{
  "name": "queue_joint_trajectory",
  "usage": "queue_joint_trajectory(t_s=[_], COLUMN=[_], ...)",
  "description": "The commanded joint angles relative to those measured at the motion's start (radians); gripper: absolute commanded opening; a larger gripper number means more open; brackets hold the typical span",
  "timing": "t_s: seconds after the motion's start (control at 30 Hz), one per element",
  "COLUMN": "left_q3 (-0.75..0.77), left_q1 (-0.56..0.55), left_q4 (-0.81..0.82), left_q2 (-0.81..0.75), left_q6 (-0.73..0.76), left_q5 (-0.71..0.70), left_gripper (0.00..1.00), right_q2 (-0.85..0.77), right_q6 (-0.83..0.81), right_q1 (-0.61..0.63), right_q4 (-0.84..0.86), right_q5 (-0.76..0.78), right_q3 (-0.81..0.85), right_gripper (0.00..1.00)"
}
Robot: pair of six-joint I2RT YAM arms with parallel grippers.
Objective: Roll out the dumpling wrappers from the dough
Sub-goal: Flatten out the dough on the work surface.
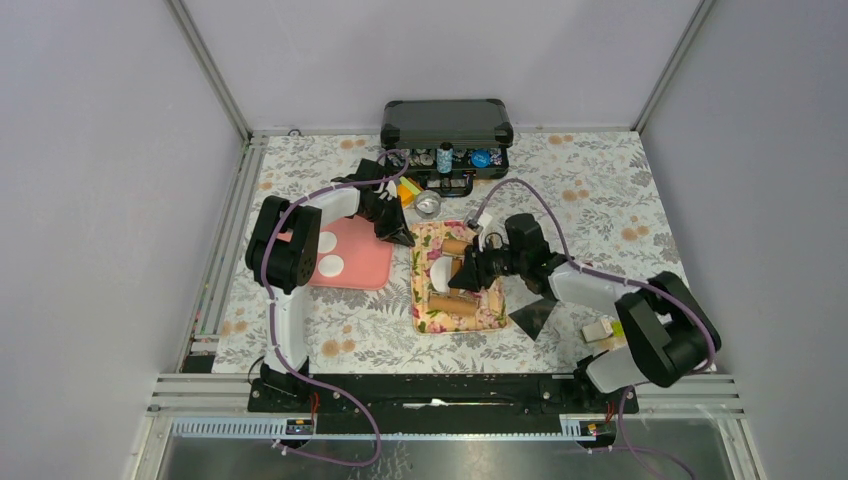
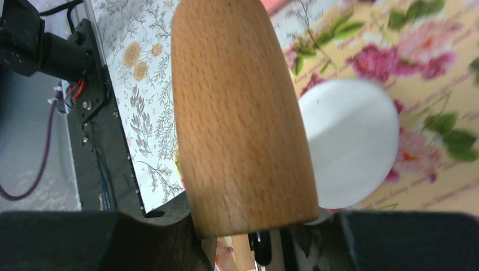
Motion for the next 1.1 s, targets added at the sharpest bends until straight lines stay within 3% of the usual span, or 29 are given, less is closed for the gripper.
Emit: queue_joint_trajectory(t_s=[0.0,0.17,0.37,0.47,0.53,0.77,1.07], left_q3=[0.046,0.042,0.05,0.055,0.053,0.032,0.023], left_q1=[0.003,0.003,-0.006,-0.013,-0.016,-0.019,-0.023], left_q4=[0.012,0.036,0.04,0.042,0.05,0.06,0.065], left_q2=[-0.017,0.006,0.027,0.03,0.027,0.017,0.004], left_q6=[0.048,0.052,0.044,0.038,0.034,0.026,0.026], left_q5=[0.048,0.079,0.111,0.123,0.122,0.12,0.112], left_gripper=[0.0,0.0,0.0,0.0,0.0,0.0,0.0], right_q2=[-0.143,-0.207,-0.129,-0.084,-0.045,0.059,0.042], right_q6=[-0.293,-0.47,-0.67,-0.787,-0.792,-0.755,-0.663], right_q1=[0.027,0.037,0.102,0.147,0.157,0.167,0.169], right_q4=[-0.169,0.01,0.166,0.335,0.424,0.495,0.39], right_q5=[0.044,0.177,0.191,0.192,0.2,0.295,0.347], right_q3=[0.155,0.128,0.019,-0.106,-0.144,-0.17,-0.182], right_gripper=[0.0,0.0,0.0,0.0,0.0,0.0,0.0])
